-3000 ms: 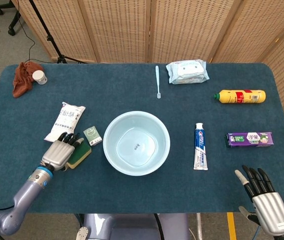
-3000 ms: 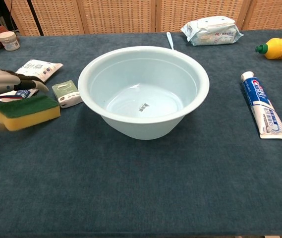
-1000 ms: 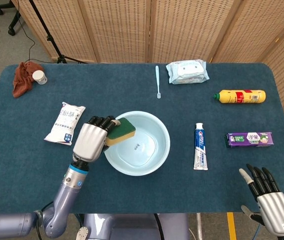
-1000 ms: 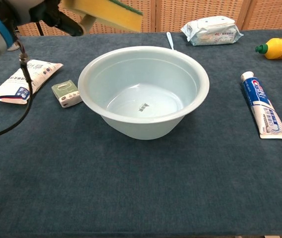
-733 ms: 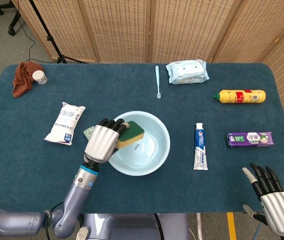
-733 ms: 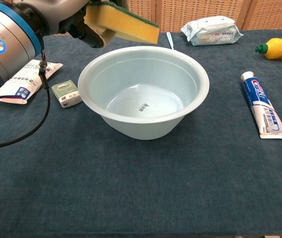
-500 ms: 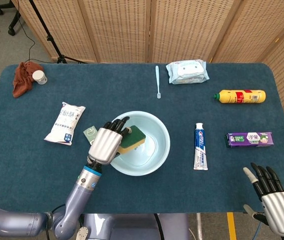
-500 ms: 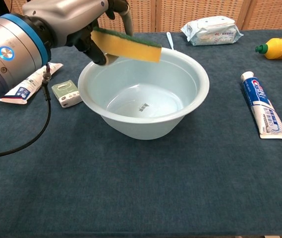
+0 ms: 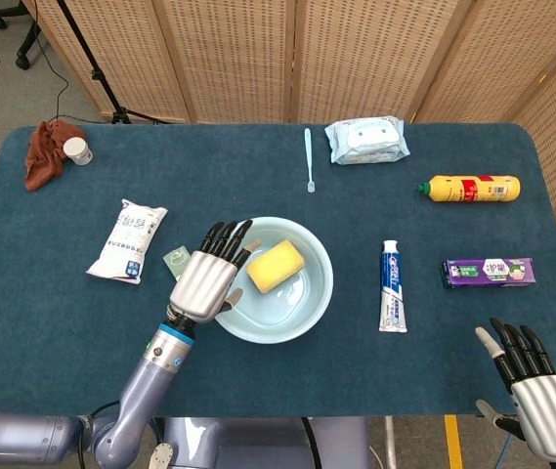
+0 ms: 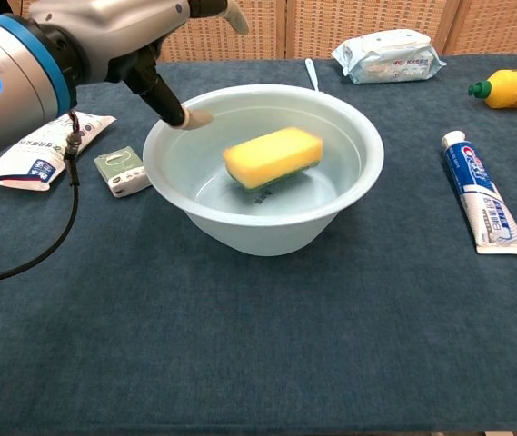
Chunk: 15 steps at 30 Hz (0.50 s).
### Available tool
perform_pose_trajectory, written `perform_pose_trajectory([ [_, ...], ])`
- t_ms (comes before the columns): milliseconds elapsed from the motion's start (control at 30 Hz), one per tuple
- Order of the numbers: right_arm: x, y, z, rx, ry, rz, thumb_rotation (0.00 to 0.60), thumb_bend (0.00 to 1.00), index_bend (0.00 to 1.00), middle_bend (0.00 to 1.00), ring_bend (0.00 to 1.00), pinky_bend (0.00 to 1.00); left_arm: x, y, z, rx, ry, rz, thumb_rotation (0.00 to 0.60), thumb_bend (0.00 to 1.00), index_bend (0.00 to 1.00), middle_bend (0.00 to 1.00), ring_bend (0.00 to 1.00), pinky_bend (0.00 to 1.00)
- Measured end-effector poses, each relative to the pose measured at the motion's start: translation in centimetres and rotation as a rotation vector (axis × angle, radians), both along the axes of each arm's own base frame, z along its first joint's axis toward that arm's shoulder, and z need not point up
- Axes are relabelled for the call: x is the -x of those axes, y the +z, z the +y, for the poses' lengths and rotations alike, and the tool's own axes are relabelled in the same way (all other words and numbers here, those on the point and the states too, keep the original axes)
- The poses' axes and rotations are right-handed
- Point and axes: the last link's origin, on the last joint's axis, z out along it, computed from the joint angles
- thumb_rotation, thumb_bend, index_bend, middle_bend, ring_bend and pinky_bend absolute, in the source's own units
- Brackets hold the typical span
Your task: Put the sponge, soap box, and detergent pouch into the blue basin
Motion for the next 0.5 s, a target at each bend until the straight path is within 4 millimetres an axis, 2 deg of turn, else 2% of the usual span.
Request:
perform_pose_trajectory([
  [133,0.0,0.0,0.0,-0.002,-0.002,0.003,0.600,0.10,0.06,0.00,0.00,0.00,1.1,0.7,0.3,0.036,0.045,0.018,0.600,0.25,0.12,0.00,0.00,0.08],
  [333,0.0,-0.3,0.0,-0.008,-0.001,0.012,0.600,0.10,0.06,0.00,0.00,0.00,3.5,3.6,1.3,0.033,0.123,0.104,0.600,0.23,0.10,0.00,0.00,0.04],
  [500,-0.1,-0.4,0.0,-0.008,-0.001,0.016,0.600,0.10,0.06,0.00,0.00,0.00,5.3,5.7,1.4,0.018,0.163,0.134,0.600,0.23,0.08,0.00,0.00,0.04],
])
